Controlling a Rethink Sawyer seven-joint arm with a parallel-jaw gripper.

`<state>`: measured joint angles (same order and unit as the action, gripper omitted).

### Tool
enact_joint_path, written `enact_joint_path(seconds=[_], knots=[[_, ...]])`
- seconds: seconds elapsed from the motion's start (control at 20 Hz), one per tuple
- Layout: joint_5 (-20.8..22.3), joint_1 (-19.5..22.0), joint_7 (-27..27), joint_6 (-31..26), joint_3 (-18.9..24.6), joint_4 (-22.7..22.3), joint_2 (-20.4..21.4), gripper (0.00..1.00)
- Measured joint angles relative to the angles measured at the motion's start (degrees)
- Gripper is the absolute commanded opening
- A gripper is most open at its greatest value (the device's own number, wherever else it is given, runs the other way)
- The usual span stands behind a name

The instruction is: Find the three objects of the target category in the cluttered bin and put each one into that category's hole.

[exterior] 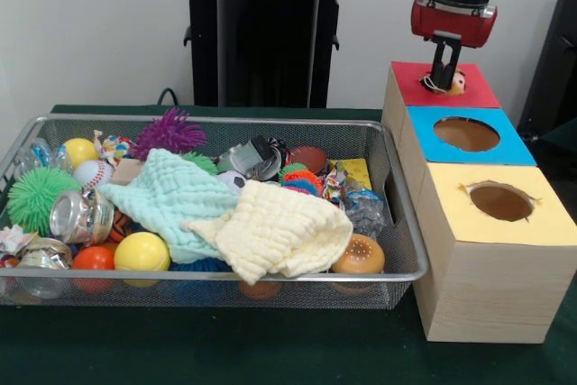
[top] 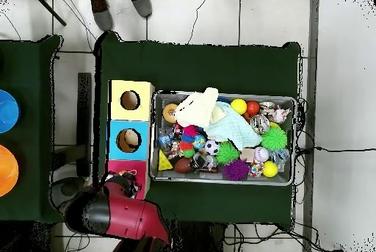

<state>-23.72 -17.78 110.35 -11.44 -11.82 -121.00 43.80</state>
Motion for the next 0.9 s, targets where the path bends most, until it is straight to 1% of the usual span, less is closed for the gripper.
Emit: enact_joint_path(seconds=[0.3,0.65,0.9], knots=[[0.0,0.1,0.0,-0.2,0.0,0.0,0.5,0.00],[0.0,0.2,0.0,-2.1,0.1,0.0,1.9,0.00],[0.0,0.3,0.0,-2.1,0.2,0.0,1.3,0.00]])
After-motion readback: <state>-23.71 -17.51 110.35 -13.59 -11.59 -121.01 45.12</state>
